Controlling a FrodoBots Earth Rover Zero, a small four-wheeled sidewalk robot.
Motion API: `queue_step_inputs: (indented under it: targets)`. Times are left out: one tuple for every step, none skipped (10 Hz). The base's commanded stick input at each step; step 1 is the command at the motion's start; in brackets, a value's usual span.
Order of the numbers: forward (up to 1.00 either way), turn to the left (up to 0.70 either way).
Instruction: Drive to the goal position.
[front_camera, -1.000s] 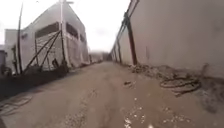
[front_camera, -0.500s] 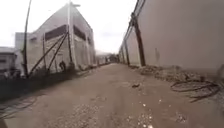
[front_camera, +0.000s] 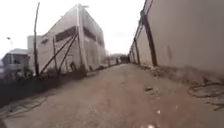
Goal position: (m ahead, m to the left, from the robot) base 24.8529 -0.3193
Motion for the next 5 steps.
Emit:
queue_step_inputs:
  targets:
    - [0.3, 0.0]
    - [0.3, 0.0]
    - [0.3, 0.0]
    - [0.3, 0.0]
    - [0.3, 0.0]
